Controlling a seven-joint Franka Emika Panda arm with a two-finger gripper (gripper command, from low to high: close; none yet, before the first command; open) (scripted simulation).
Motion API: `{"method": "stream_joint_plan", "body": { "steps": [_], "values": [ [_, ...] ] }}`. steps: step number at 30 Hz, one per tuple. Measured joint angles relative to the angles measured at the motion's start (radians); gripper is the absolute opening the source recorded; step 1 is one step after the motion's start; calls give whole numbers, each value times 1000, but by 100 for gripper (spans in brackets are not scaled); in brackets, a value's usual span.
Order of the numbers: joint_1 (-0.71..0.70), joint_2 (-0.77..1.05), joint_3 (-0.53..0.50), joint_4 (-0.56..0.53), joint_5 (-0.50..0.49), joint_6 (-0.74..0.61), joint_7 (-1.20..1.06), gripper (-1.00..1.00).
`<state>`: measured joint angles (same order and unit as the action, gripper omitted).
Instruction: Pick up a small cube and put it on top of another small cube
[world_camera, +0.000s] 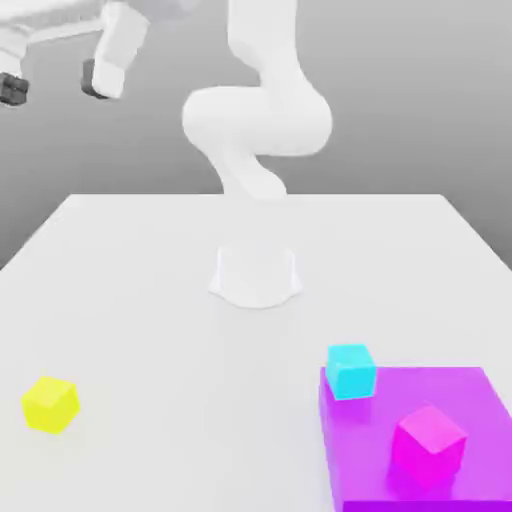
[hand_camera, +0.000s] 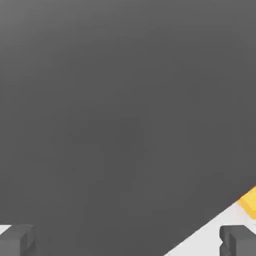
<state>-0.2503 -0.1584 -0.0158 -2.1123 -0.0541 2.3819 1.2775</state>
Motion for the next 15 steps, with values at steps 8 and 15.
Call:
{"method": "stream_joint_plan", "body": {
  "steps": [8,15],
  "values": [
    [-86,290,-50,85,22,38,185,0],
    [-143,545,-98,159,96,71,311,0]
  ]
}}
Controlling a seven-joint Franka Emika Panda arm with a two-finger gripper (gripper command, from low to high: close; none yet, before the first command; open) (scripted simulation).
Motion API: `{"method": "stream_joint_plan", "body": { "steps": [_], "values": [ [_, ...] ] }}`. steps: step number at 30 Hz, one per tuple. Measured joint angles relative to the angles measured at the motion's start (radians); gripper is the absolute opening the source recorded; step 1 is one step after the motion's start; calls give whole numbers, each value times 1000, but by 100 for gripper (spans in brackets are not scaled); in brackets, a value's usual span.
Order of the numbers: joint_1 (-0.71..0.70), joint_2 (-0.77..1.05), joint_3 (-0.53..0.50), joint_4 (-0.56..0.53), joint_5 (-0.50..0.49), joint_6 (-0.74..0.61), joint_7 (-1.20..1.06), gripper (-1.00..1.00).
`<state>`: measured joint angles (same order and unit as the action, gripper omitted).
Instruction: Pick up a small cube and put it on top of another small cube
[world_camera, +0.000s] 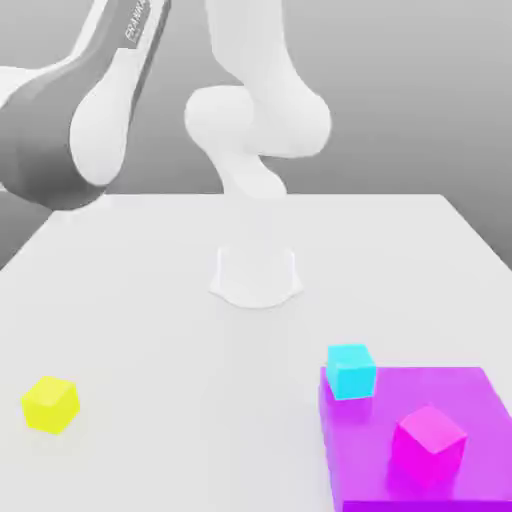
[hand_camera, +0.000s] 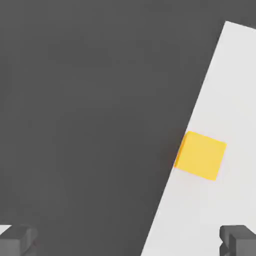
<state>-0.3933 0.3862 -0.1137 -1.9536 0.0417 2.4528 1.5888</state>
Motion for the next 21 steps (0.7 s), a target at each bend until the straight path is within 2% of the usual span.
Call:
{"method": "stream_joint_plan", "body": {
  "steps": [5,8,9,16,21],
  "values": [
    [-52,183,-20,54,71,25,75,0],
    [-70,291,-9,83,95,89,78,0],
    [-75,322,-5,91,99,111,76,-100],
    [-75,327,-5,93,102,115,75,-100],
    [-38,169,-3,24,72,28,60,-100]
  ]
}}
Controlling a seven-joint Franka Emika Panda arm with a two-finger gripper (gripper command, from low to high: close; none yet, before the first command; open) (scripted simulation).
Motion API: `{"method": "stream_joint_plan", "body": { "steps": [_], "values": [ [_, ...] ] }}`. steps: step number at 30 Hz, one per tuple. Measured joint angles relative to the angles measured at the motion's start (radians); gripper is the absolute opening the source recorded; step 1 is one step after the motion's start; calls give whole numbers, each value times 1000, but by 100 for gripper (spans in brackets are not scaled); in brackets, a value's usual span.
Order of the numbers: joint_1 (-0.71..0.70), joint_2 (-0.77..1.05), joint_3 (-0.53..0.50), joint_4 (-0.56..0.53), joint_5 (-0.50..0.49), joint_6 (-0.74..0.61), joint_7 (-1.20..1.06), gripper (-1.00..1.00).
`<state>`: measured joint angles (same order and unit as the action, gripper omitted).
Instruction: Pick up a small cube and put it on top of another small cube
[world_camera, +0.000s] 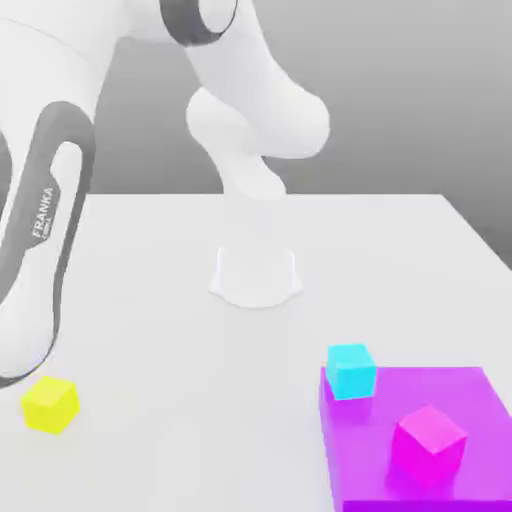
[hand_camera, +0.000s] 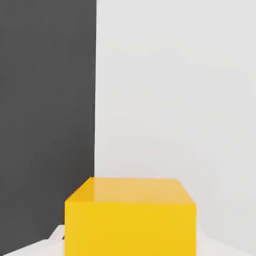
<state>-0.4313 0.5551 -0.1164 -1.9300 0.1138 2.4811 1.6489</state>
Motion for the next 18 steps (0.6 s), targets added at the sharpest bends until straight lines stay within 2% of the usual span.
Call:
{"method": "stream_joint_plan", "body": {
  "steps": [9,15,18],
  "values": [
    [155,-329,173,-300,-71,-21,-210,-100],
    [296,-544,286,-504,-56,-32,-392,-100],
    [374,-652,305,-606,-37,-38,-491,-100]
  ]
}}
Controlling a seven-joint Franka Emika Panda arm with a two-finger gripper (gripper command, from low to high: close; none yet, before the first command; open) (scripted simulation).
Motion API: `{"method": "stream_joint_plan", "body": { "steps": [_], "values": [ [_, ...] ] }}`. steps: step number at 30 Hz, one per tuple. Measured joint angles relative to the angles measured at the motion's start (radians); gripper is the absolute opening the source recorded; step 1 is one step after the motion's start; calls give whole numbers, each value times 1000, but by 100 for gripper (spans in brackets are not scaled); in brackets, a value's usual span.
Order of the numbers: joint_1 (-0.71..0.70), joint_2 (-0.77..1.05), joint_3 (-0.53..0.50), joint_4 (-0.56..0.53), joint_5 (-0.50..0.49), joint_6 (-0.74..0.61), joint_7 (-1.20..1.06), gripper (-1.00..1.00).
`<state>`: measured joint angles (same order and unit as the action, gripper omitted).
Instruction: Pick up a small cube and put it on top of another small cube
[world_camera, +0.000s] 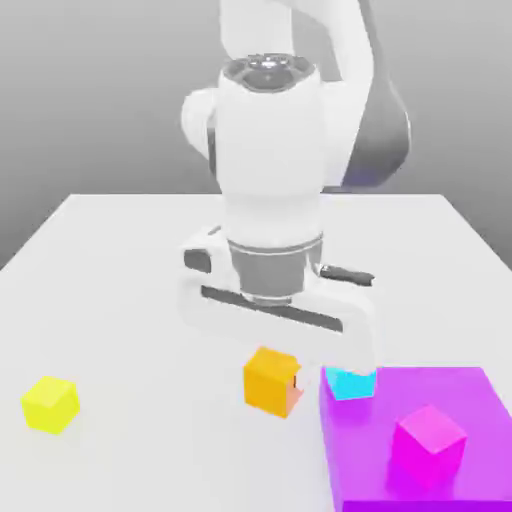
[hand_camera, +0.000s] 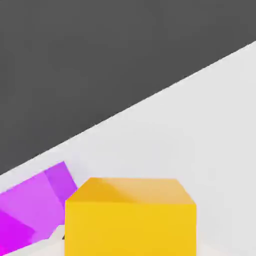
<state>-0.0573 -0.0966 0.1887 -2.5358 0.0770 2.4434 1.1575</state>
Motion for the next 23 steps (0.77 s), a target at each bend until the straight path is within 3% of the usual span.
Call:
{"method": "stream_joint_plan", "body": {
  "steps": [6,11,12,18,23],
  "values": [
    [136,-201,55,-198,44,-1,-196,-100],
    [140,-76,78,-253,12,177,-193,-100],
    [138,-52,80,-258,6,205,-188,100],
    [137,-41,82,-260,2,219,-185,100],
    [154,-174,65,-235,31,62,-208,100]
  ]
}}
